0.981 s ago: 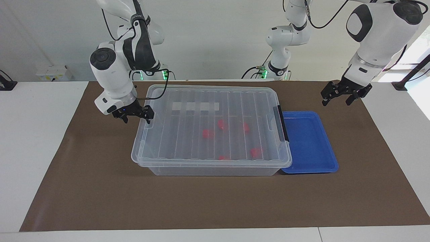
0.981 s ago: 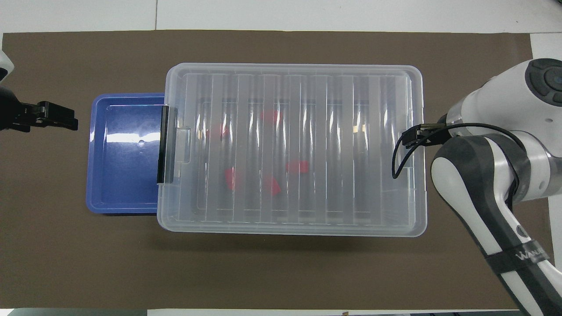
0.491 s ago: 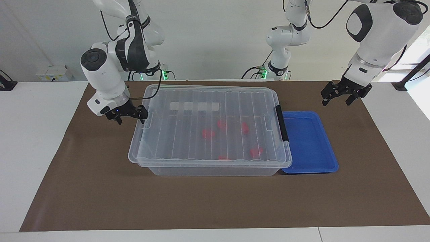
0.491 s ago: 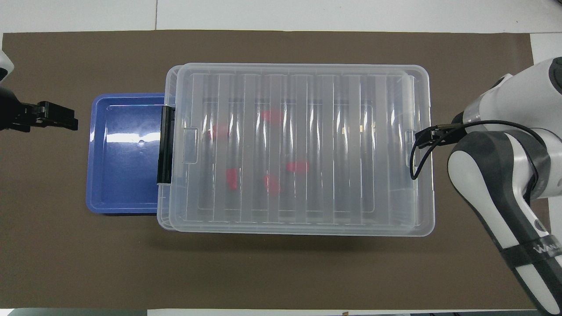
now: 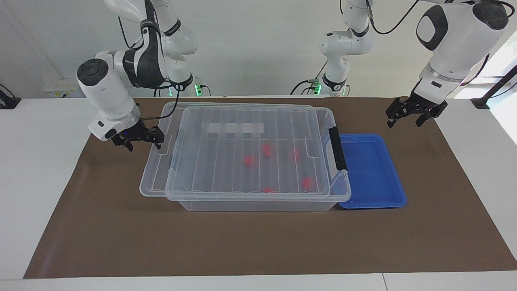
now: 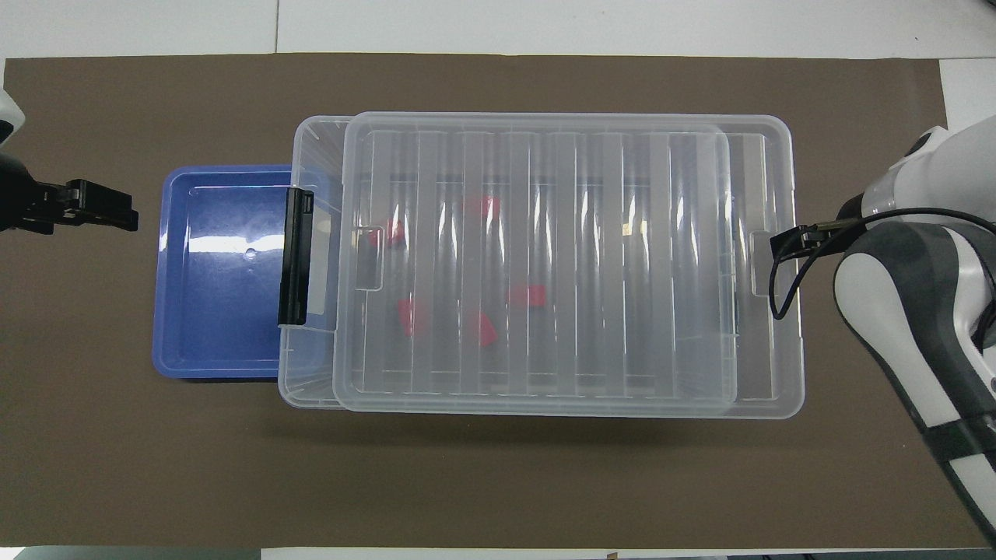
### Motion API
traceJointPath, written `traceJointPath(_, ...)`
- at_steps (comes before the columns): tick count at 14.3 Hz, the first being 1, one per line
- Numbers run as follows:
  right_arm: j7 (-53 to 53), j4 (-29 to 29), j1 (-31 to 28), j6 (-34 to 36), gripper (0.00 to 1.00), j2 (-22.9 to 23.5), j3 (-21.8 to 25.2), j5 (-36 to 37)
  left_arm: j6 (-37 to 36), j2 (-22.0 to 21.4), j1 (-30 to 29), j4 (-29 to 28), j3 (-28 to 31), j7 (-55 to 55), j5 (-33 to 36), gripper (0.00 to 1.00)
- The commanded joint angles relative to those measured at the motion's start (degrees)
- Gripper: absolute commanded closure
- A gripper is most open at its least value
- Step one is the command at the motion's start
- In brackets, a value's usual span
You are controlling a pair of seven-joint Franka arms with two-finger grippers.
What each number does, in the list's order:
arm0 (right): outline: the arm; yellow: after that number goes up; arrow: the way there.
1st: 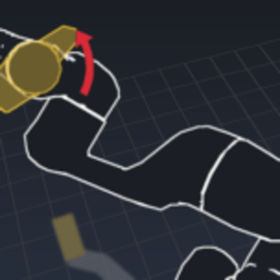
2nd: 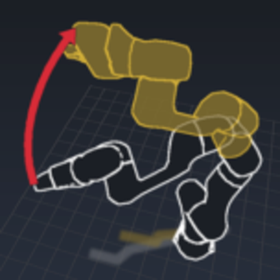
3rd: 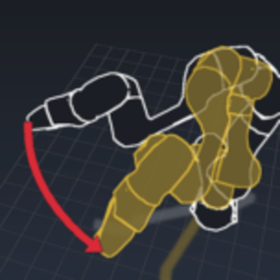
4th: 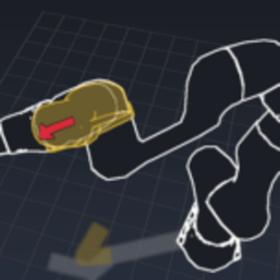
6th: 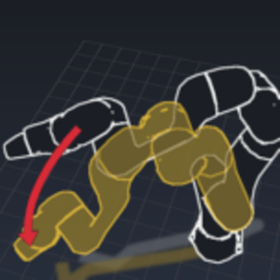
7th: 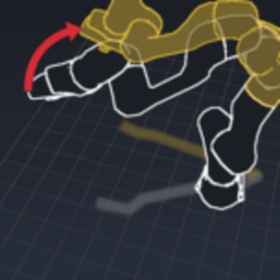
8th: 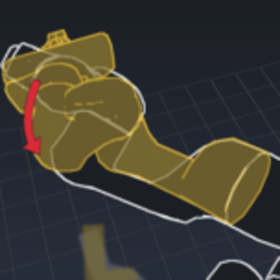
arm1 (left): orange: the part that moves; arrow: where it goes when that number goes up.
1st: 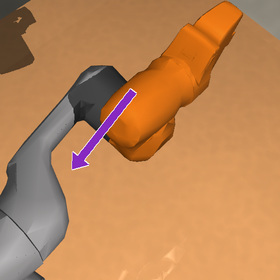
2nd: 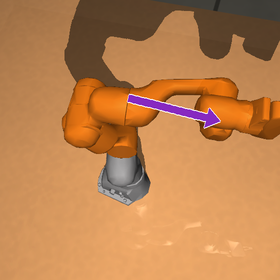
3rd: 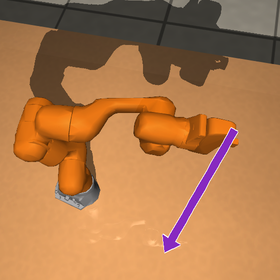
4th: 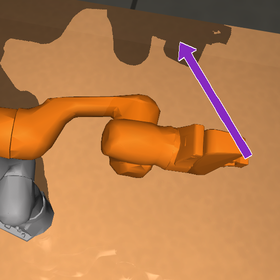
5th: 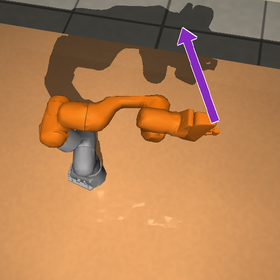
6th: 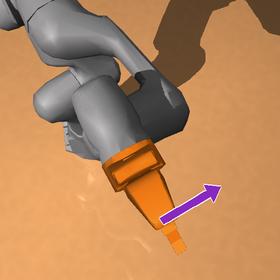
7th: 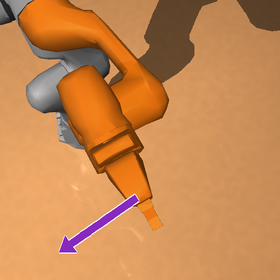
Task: Place red block in blue tray from box
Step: 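Slide the clear lid away from the blue tray with the right gripper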
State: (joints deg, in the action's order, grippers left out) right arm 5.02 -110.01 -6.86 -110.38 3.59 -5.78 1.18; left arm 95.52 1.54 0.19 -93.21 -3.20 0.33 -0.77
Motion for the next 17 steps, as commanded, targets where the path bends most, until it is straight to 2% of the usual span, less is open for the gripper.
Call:
traceJointPath(1,4.90,-0.99,-0.61,-1.33,0.00,-0.86,2.08,0.05,0.89,-1.80,-0.36,-2.06,-0.23,0.55,0.51,0.00)
traceJointPath(12,14.58,-0.99,-0.61,-1.77,0.00,-0.86,8.15,0.05,1.24,-1.89,1.21,-2.59,-0.75,0.90,0.51,0.00)
traceJointPath(15,17.04,-0.90,-0.70,-2.47,0.00,-0.69,9.11,0.05,3.25,-2.86,4.99,-5.04,-0.76,3.08,0.51,0.00)
traceJointPath(17,18.79,-0.82,-0.70,-2.56,0.00,-0.69,10.43,0.05,6.41,-3.21,8.67,-7.41,-0.76,10.87,0.51,0.00)
